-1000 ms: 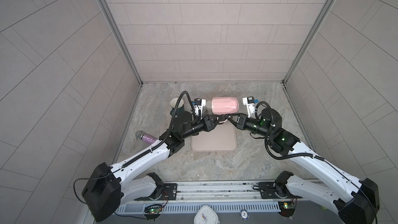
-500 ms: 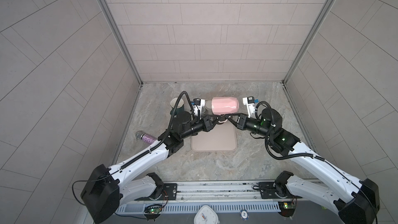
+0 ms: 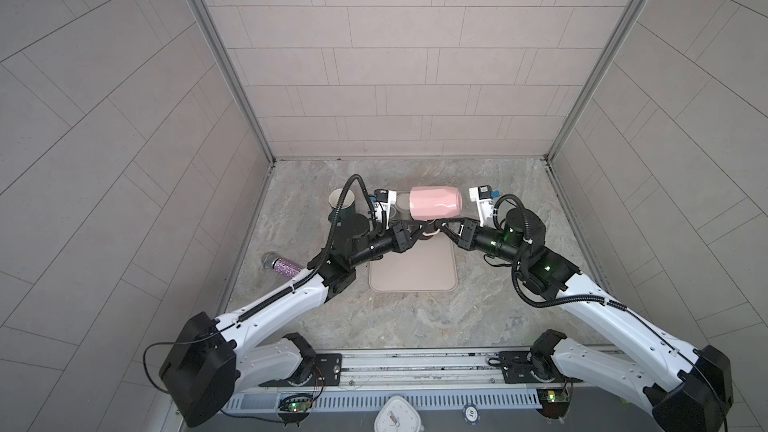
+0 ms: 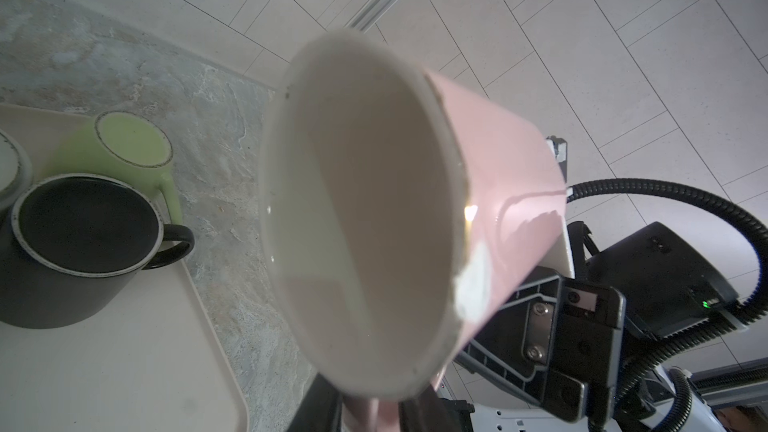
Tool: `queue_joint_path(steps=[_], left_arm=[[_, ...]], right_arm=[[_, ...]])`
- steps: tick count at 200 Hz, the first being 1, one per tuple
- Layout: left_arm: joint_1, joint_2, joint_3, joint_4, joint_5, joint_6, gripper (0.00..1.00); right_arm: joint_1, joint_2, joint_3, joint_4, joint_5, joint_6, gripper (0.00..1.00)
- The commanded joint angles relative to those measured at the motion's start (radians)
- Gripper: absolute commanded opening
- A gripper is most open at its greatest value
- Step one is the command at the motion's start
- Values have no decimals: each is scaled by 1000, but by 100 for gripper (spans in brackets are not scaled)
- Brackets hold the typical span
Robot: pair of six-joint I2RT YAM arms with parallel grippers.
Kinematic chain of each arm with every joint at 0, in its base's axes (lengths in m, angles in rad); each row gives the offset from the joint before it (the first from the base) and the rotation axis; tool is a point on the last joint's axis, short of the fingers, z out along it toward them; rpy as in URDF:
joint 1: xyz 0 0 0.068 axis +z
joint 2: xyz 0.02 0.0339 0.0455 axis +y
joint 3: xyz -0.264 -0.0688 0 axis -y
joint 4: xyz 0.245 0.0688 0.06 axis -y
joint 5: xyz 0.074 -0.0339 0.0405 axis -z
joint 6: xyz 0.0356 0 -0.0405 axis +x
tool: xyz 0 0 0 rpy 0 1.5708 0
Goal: Turn the mug right side up
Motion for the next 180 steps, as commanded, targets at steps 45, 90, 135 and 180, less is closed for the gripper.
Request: queue_joint_path(steps=[45,90,135,180], left_arm=[[-2,4,11,145,53,-9,31],[2,13,13,173,68,-21,32],[3,17,16,189,80,-23,29],[8,34,16,244,115,-37,21]], right_arm=[[6,-6,26,58,-33,-19,0],[6,-2,27,47,-24,-23,0],[6,4,33,37,-24,-35,0],[5,25,33,22,-37,-50,0]])
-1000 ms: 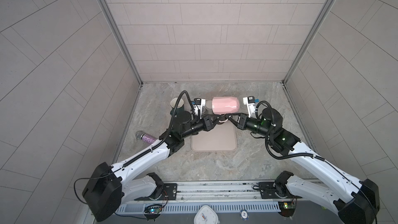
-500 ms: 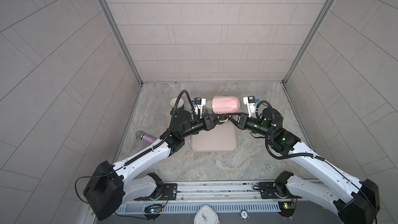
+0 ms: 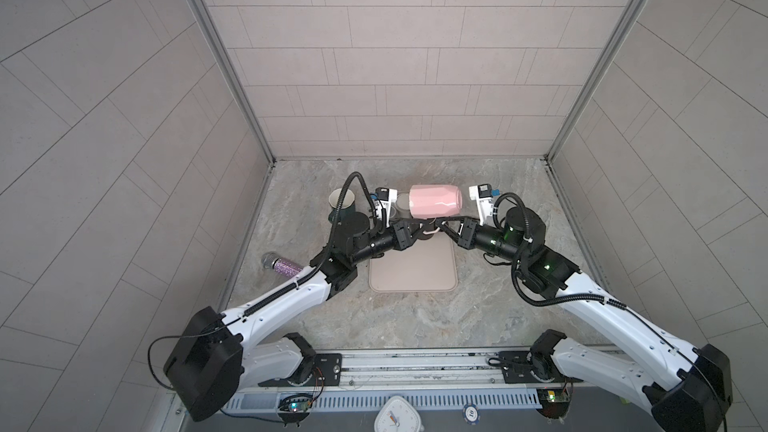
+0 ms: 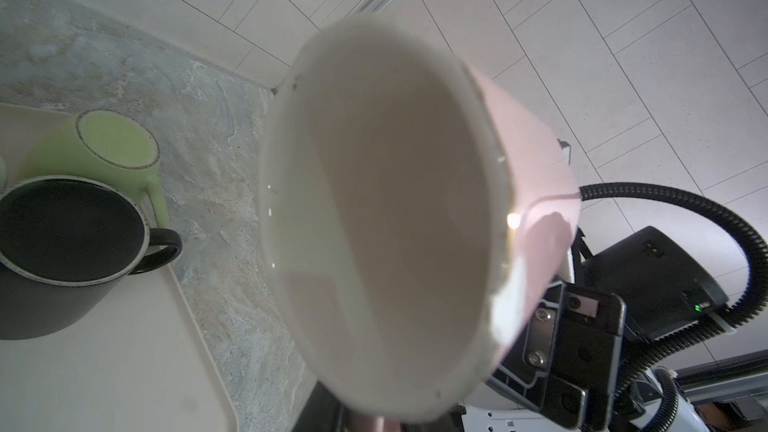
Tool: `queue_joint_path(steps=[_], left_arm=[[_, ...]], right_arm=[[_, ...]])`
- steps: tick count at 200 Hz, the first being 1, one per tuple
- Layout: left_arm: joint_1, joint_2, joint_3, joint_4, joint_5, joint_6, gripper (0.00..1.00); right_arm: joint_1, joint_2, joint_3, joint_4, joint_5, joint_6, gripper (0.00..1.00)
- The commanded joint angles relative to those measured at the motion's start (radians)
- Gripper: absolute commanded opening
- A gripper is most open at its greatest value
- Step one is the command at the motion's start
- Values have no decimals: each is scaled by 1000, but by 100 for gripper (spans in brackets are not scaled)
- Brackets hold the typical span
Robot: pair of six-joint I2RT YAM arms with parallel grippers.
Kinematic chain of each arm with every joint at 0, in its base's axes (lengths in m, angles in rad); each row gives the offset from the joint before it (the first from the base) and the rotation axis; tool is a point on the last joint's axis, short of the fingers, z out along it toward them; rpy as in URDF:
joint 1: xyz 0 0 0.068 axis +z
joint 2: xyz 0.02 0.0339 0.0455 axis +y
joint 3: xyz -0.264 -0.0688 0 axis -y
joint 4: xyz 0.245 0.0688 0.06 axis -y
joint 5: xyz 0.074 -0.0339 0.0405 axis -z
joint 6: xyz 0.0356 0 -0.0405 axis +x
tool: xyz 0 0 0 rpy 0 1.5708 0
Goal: Turn the mug right side up
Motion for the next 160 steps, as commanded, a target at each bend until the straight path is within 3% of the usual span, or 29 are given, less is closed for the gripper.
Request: queue_joint_path(steps=[1,160], left_arm=[[-9,-1,16,188,78,-10,21],[-6,-11,-1,356,122,-43,19]], right_arm=[[8,13,21,15,-36,-29,0],[7,39,27,-104,-10,-108,0]])
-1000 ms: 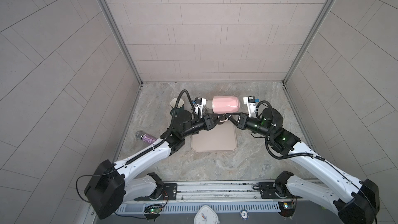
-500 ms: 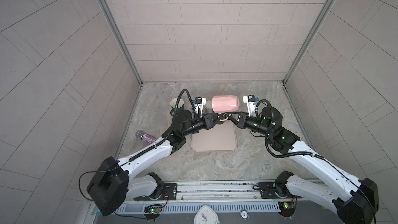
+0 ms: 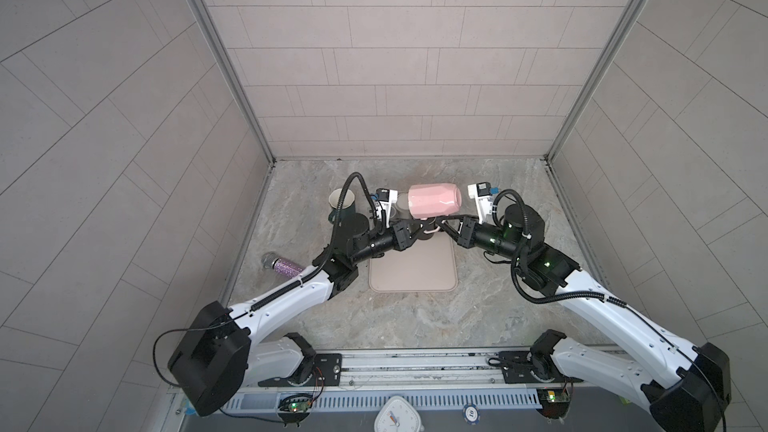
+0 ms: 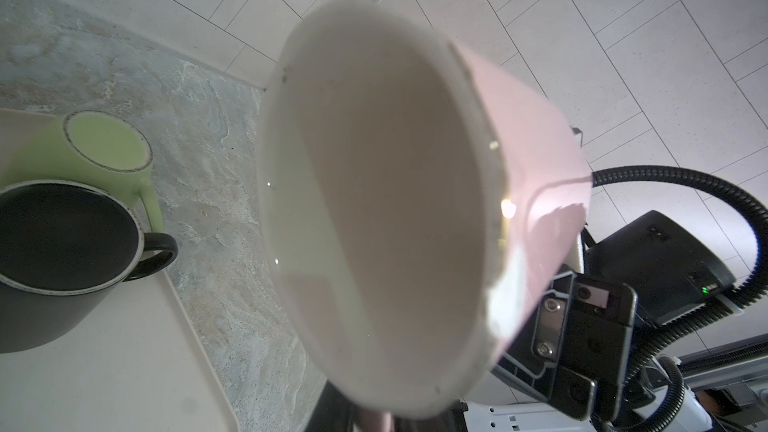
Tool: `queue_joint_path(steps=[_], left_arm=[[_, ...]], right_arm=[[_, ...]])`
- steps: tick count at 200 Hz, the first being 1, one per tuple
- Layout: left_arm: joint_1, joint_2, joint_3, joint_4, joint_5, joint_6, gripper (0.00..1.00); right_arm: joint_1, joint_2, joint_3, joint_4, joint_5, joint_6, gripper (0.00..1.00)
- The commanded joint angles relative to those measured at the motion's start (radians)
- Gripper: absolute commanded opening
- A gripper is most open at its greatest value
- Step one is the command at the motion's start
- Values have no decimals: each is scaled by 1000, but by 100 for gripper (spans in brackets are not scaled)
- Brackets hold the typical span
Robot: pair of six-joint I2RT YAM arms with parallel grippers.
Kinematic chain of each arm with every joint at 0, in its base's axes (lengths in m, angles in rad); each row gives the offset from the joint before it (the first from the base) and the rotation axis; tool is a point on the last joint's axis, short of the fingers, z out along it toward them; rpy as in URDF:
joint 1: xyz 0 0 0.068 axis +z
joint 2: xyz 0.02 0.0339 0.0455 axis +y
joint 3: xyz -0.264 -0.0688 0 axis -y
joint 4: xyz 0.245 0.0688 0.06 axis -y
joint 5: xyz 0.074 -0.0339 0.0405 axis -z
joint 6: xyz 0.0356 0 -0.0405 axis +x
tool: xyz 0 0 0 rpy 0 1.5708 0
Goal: Turn the mug right side up
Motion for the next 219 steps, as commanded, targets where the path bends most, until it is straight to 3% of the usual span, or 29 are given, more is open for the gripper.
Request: queue_joint_path(steps=[1,106,126,141,185,219], left_arm=[[-15,-37,29,274,90,-36,19],[-15,-63,16,334,115,-31,20],[-15,-69,15,333,115,-27,14],[-15,-67,16,329,115,-24,0],[-15,-79,19,303,106,-19,0],[-15,-118,35,168,81,40,0]], right_arm=[[13,25,1,-61,-12,-55,0],[11,44,1,-72,-11,-44,0],[11,45,1,-71,-9,-43,0],[10,48,1,-74,-5,-43,0],[11,54,4,-86,6,-44,0],[4,53,3,-99,16,-44,0]])
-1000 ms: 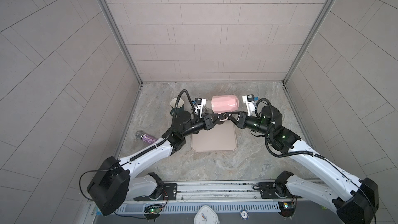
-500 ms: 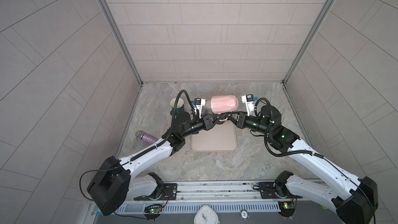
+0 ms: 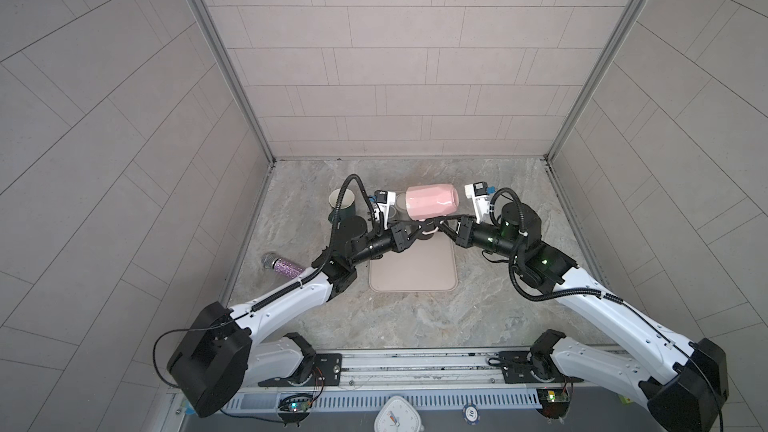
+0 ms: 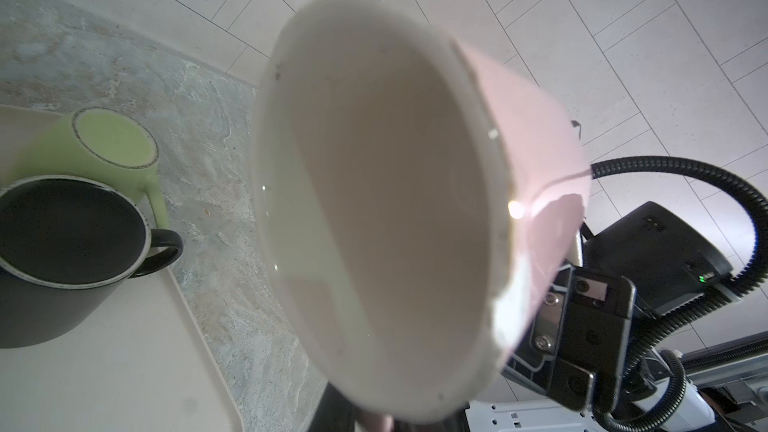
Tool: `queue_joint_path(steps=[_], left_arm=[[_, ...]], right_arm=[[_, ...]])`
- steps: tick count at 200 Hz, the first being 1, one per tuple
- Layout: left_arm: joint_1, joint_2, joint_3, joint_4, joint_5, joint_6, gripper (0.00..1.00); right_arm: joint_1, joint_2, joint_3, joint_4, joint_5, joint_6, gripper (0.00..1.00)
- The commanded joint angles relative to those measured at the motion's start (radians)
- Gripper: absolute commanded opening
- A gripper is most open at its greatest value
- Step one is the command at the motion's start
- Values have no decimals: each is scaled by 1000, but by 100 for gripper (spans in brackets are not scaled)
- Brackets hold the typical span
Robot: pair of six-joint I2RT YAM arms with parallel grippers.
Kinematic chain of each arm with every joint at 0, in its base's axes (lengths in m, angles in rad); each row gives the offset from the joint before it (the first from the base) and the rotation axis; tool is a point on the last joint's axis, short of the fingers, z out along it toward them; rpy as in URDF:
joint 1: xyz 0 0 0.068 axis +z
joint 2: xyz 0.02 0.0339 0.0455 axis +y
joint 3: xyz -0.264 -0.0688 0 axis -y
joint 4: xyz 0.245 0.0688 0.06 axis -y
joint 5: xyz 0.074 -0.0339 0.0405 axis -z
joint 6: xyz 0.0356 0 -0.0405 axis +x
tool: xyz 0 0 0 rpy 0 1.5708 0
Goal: Turn the mug right side up
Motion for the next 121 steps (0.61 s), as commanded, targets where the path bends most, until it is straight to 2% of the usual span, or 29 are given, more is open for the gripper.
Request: queue_joint_path(steps=[1,29,54,79,121], left_arm=[[-23,-104,64,153,74,37,0],[-23,-137,78,28,38,97,0],[-24,-141,80,2,16,110,0],[-24,-150,83,-30,-10,125,0],[-24,-161,89,-71,-24,152,0]], right_arm=[[4,28,-8,-89,26,-31,0],[-1,29,-6,-89,23,-32,0],[-2,28,1,-91,25,-35,17],[-3,34,4,-93,23,-30,28],[-5,35,-1,-82,23,-28,31]])
